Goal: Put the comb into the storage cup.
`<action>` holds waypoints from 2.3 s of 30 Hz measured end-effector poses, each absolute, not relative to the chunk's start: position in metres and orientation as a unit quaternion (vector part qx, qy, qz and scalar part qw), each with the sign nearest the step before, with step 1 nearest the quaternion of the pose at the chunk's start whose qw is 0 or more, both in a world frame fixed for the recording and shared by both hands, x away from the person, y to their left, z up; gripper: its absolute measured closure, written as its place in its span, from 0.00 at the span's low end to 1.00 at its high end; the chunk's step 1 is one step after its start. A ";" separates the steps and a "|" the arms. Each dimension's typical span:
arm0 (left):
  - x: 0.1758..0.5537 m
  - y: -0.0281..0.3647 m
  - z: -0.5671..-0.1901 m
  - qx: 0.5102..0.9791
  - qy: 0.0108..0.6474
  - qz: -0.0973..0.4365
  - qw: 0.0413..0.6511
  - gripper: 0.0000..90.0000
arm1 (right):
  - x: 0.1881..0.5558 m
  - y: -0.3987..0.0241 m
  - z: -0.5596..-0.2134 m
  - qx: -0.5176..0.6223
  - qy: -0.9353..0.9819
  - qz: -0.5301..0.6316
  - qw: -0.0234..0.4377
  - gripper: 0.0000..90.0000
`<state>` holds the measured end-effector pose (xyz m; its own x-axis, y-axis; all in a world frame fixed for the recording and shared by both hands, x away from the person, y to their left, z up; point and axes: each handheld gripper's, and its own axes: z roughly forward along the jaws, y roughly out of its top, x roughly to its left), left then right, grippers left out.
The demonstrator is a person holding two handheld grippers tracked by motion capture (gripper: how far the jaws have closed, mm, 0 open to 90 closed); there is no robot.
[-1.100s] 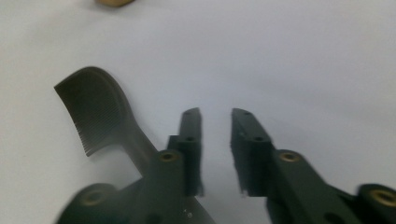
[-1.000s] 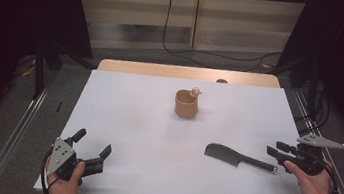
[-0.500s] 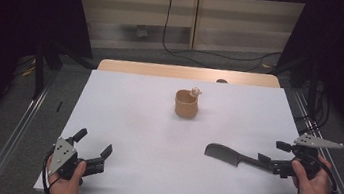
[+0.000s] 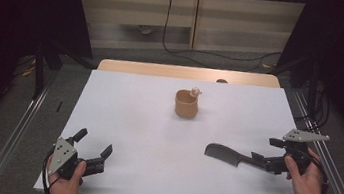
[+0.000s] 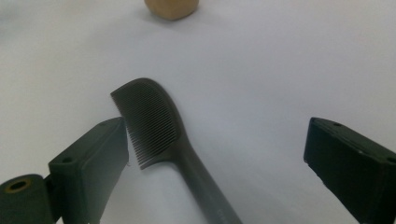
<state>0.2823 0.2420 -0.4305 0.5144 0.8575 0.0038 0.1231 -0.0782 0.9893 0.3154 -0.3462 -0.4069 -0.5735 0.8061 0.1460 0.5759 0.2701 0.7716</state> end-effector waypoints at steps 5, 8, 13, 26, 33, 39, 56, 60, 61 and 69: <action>0.282 0.242 -0.431 0.660 0.372 0.323 0.567 0.03 | 0.325 -0.344 -0.409 0.431 0.803 0.394 0.118 0.04; 0.282 0.242 -0.431 0.660 0.372 0.323 0.568 0.03 | 0.334 -0.343 -0.411 0.438 0.810 0.373 0.111 0.06; 0.282 0.242 -0.431 0.658 0.373 0.322 0.569 0.03 | 0.340 -0.338 -0.411 0.430 0.826 0.354 0.092 0.07; 0.282 0.242 -0.431 0.661 0.371 0.324 0.566 0.03 | 0.346 -0.324 -0.410 0.392 0.878 0.267 0.066 0.26; 0.282 0.242 -0.430 0.659 0.372 0.322 0.569 0.03 | 0.351 -0.320 -0.416 0.382 0.892 0.237 0.040 0.35; 0.283 0.243 -0.431 0.662 0.372 0.323 0.566 0.03 | 0.352 -0.318 -0.414 0.372 0.901 0.219 0.033 0.42; 0.282 0.243 -0.431 0.662 0.372 0.323 0.565 0.03 | 0.354 -0.309 -0.422 0.343 0.921 0.185 0.021 0.67; 0.282 0.242 -0.431 0.660 0.372 0.323 0.567 0.03 | 0.354 -0.306 -0.424 0.340 0.924 0.175 0.024 0.70; 0.283 0.242 -0.431 0.660 0.372 0.323 0.567 0.03 | 0.354 -0.306 -0.424 0.338 0.925 0.173 0.025 0.70; 0.282 0.242 -0.431 0.662 0.370 0.323 0.566 0.03 | 0.356 -0.304 -0.425 0.335 0.928 0.164 0.027 0.74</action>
